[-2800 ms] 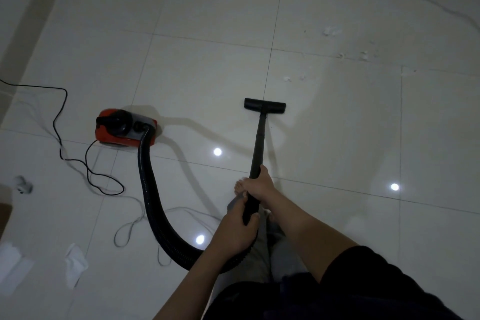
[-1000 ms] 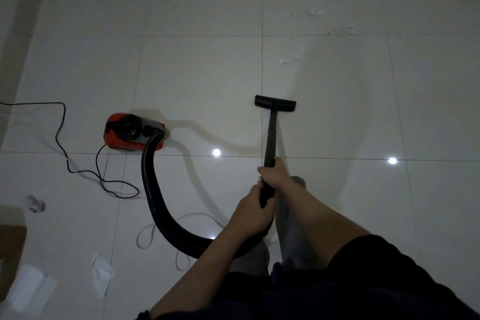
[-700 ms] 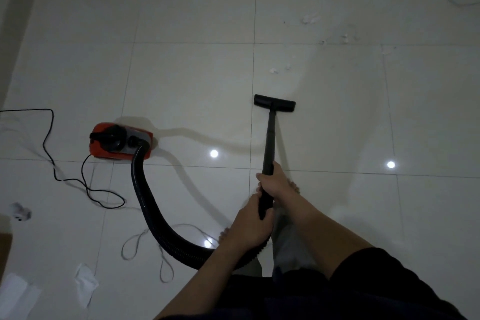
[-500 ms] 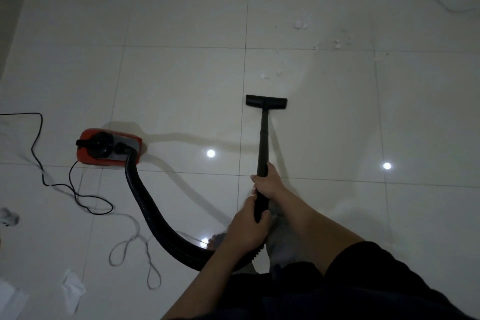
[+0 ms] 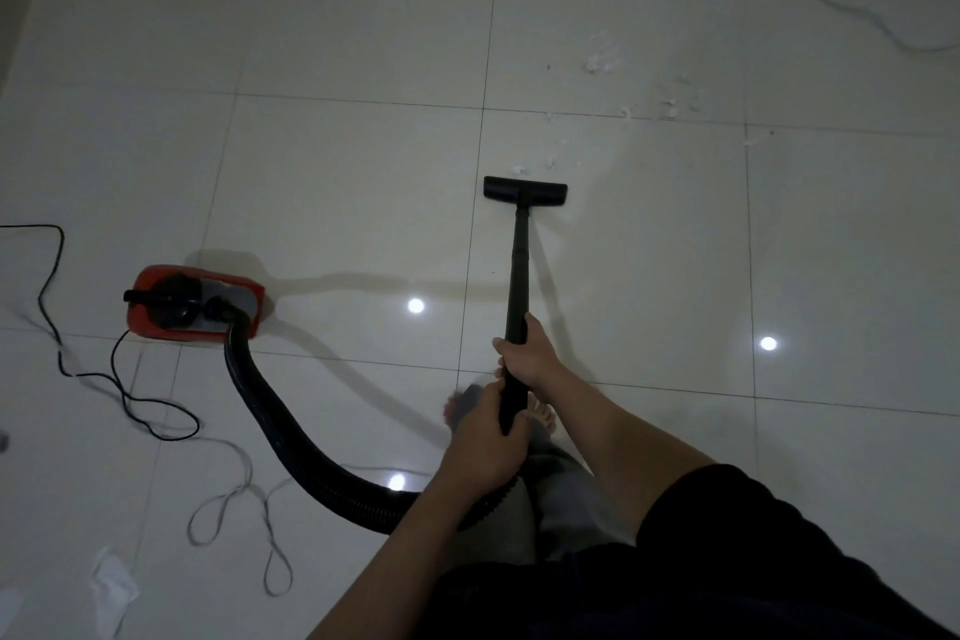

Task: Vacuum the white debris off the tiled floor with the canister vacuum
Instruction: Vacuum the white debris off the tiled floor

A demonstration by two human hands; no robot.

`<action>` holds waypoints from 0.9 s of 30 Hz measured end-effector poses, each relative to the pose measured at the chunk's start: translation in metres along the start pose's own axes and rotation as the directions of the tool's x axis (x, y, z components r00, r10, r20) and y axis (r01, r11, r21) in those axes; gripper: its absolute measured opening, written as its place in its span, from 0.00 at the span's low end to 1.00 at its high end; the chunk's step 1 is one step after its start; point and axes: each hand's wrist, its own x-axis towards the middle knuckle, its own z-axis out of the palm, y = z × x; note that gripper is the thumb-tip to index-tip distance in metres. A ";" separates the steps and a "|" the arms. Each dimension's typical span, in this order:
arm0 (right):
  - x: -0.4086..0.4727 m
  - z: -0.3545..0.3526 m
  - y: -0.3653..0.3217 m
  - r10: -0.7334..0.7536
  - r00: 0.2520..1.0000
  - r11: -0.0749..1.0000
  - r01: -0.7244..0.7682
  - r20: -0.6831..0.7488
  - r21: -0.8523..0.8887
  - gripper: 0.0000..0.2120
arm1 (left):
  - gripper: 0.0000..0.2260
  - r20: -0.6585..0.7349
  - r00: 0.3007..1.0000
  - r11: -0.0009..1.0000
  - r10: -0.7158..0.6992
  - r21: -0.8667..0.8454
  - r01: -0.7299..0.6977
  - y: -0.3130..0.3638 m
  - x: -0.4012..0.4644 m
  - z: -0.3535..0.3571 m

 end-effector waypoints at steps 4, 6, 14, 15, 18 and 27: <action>0.032 -0.002 -0.002 -0.005 0.999 0.999 0.003 -0.032 -0.048 0.40 | 0.20 0.040 0.999 0.999 0.036 0.024 -0.037 0.017 0.013 -0.010; 0.036 -0.005 -0.007 -0.005 1.000 0.999 0.004 -0.029 -0.040 0.39 | 0.20 0.051 0.998 0.999 0.025 0.020 -0.026 0.022 0.018 -0.012; 0.033 -0.013 -0.076 0.023 0.999 1.000 -0.023 -0.029 -0.002 0.28 | 0.18 0.036 0.999 0.998 -0.035 0.062 0.033 0.042 0.062 -0.035; 0.037 -0.014 -0.080 0.026 0.999 1.000 -0.026 -0.027 -0.005 0.28 | 0.19 0.028 0.999 0.996 -0.046 0.076 0.043 0.044 0.068 -0.037; 0.049 -0.019 -0.092 0.021 0.999 1.000 -0.021 -0.035 -0.001 0.29 | 0.23 0.052 0.998 0.995 -0.046 0.091 0.041 0.051 0.081 -0.040; 0.082 -0.047 -0.136 0.020 0.999 0.999 -0.022 -0.044 -0.046 0.32 | 0.21 0.081 0.995 0.997 -0.055 0.049 0.052 0.099 0.121 -0.045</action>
